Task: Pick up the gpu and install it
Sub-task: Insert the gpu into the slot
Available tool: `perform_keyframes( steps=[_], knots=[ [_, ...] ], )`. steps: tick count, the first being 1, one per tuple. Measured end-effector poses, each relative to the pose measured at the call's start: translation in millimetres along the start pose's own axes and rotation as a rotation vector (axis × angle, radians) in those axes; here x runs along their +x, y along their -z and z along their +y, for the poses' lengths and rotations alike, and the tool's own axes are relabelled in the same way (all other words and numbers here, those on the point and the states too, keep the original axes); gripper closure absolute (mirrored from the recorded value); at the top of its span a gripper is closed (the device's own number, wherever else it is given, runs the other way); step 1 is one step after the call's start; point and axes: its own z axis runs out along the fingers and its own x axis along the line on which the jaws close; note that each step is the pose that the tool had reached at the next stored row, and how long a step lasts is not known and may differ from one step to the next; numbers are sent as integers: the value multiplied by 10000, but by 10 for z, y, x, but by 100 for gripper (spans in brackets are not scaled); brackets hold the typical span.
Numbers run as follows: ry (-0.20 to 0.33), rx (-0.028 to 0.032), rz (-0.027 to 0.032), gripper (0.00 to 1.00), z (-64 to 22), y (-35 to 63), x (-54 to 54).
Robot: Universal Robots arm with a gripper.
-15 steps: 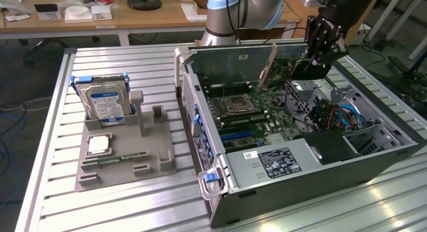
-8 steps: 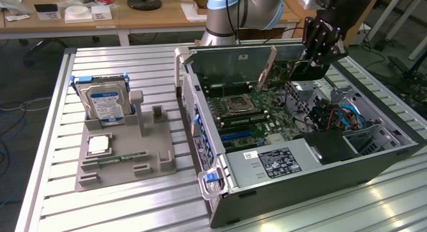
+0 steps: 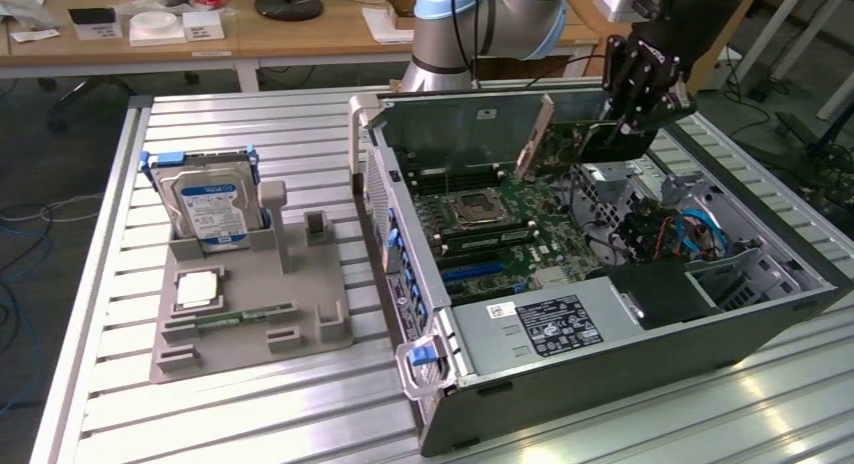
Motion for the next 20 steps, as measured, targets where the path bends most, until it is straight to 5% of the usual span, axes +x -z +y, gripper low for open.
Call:
perform_keyframes(
  steps=[6, 20],
  knots=[
    [120, 209, -28, 73, 52, -23, 13],
    [129, 201, -26, 73, 92, -102, 26]
  ],
)
